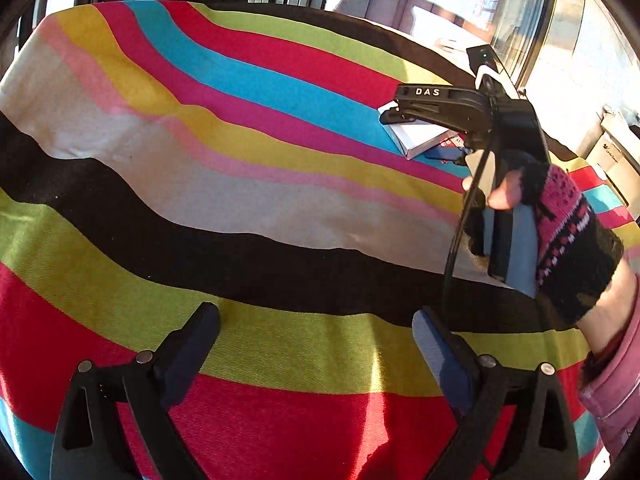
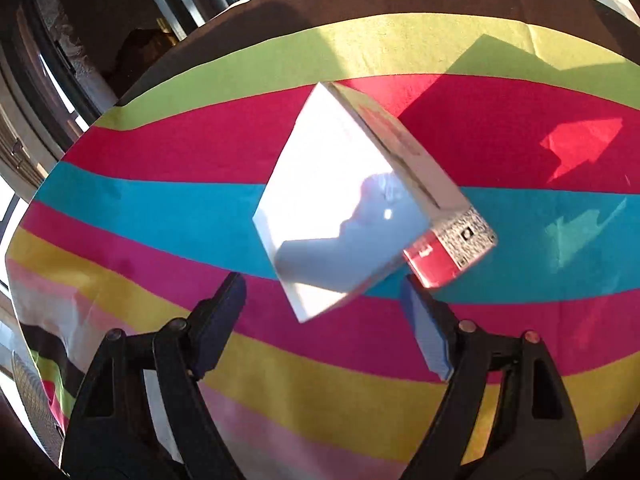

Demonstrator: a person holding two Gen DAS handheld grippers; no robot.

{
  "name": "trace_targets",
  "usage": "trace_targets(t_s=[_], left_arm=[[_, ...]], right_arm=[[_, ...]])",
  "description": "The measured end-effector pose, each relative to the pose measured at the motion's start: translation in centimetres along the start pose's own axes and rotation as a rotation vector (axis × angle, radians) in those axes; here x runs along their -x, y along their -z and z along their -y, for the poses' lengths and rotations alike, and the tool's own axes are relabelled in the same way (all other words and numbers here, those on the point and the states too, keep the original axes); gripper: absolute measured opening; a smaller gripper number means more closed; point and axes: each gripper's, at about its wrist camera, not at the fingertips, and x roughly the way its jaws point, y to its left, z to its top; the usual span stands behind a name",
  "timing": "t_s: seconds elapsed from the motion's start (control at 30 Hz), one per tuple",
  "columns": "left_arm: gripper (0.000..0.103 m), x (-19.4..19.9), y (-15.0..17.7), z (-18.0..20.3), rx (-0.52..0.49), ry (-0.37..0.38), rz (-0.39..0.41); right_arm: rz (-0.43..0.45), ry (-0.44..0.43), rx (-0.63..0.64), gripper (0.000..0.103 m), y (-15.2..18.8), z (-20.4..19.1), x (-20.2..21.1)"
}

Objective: Organize objects
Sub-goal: 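Grasp the tall white box with red print with the right tool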

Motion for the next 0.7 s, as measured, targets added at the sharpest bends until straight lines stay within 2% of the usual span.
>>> trace_targets(t_s=[0.1,0.13,0.17,0.2,0.23,0.3,0.4,0.47,0.57,0.7], left_arm=[[0.098,0.2,0.3,-0.1,0.000,0.002,0.000],[0.098,0.2,0.2,-0.1,0.002,0.004,0.001],[0.098,0.3,0.3,-0.1,0.002,0.005,0.001],[0.098,0.3,0.4,0.0,0.001,0.002,0.000],[0.098,0.3,0.5,0.0,0.000,0.000,0.000],[0.098,0.4,0.6,0.1,-0.002,-0.002,-0.001],[0.098,0.6,0.7,0.2,-0.006,-0.006,-0.003],[0.099,0.6,0.5,0.2,-0.012,-0.012,-0.007],[0.100,0.5,0.3,0.5,-0.030,-0.030,-0.018],[0.101,0.1,0.2,1.6,-0.091,-0.137,-0.075]], right_arm=[[0.043,-0.014,-0.002,0.079,-1.0,0.2,0.3],[0.066,-0.035,0.017,0.058,-1.0,0.2,0.8],[0.082,-0.067,0.051,0.052,-0.8,0.0,1.5],[0.085,-0.070,0.084,0.042,-0.4,-0.3,2.4],[0.091,-0.077,0.111,0.038,0.2,-0.5,3.5],[0.119,-0.097,0.165,0.038,1.8,-0.8,6.2],[0.141,-0.077,0.256,0.038,5.1,-0.9,10.1],[0.145,-0.024,0.297,0.038,7.2,-0.1,12.3],[0.153,0.081,0.290,0.038,9.7,2.6,15.2],[0.176,0.203,0.277,0.038,12.3,6.3,18.4]])
